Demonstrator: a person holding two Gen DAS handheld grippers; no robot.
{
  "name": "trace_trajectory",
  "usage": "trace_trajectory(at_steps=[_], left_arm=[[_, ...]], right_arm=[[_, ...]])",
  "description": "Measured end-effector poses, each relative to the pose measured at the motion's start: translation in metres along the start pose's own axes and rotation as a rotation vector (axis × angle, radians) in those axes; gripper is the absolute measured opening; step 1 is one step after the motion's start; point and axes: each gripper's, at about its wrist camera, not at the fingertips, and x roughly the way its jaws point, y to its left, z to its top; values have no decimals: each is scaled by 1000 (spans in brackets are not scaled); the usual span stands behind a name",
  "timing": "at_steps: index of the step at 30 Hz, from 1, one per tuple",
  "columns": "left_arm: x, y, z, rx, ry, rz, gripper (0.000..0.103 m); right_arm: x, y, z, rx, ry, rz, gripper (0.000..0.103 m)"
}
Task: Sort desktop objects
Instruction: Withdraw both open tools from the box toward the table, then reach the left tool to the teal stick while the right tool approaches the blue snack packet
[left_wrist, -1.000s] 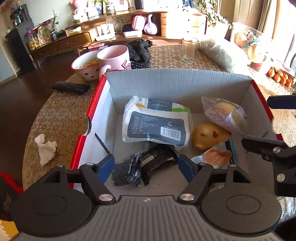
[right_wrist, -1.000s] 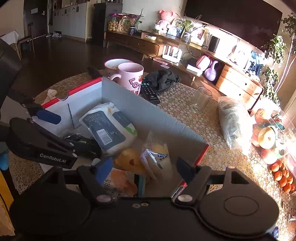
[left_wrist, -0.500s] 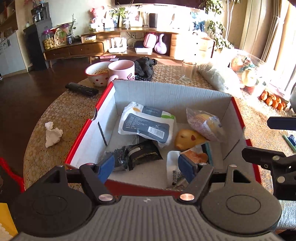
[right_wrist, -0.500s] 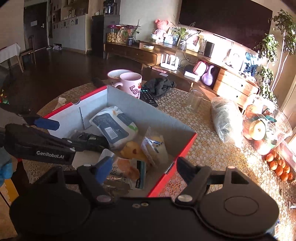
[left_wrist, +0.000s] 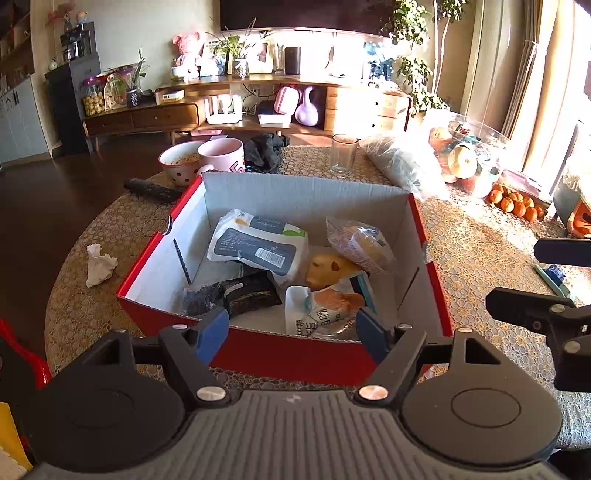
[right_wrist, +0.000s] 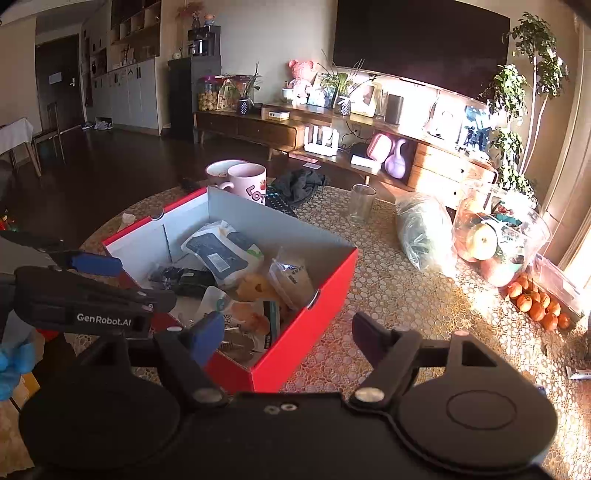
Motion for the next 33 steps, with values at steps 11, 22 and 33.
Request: trace_trajectory(at_steps=[11, 22, 33], left_arm=[[-34, -36, -15, 42, -58, -47, 75], [-53, -93, -31, 117, -87, -157, 75], [-44, -157, -40, 190, -95, -248, 75]], right_arm=[[-61, -23, -32, 89, -74, -42, 76], [-109, -57, -76, 221, -122, -140, 75], [-133, -101, -118, 305, -140, -279, 74]])
